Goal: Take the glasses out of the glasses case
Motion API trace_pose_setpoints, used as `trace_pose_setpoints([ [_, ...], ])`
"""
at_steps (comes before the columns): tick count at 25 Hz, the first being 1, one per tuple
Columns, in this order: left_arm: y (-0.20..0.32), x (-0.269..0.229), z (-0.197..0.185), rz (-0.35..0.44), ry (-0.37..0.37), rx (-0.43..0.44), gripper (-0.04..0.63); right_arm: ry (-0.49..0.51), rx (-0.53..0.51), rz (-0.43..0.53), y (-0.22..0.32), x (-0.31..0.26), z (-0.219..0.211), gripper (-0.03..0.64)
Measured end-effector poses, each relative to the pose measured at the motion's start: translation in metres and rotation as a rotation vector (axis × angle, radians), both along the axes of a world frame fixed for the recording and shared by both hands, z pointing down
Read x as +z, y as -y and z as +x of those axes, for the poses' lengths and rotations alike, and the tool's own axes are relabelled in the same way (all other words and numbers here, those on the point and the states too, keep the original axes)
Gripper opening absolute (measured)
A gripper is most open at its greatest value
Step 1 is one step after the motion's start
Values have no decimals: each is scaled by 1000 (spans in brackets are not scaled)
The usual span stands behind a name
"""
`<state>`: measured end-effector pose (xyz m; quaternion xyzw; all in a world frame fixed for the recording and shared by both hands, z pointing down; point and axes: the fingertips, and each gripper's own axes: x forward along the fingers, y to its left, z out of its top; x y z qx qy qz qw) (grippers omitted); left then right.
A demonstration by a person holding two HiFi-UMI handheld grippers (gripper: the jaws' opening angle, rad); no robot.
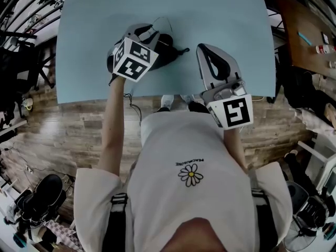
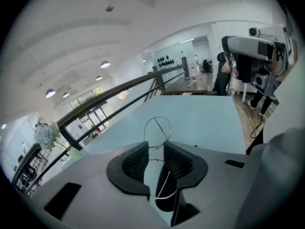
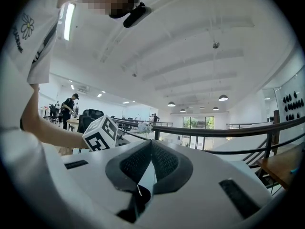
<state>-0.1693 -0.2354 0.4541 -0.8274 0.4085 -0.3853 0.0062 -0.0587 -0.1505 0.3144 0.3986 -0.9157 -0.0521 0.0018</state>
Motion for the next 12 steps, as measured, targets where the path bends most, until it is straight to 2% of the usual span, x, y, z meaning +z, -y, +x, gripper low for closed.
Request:
trace_pose_setpoints([
  [5, 8, -48, -6, 125, -6, -36, 110, -35, -5, 8, 3, 0, -1, 8],
  [12, 10, -123, -20, 341, -42, -121, 110, -27, -20, 49, 12, -11, -8, 8],
])
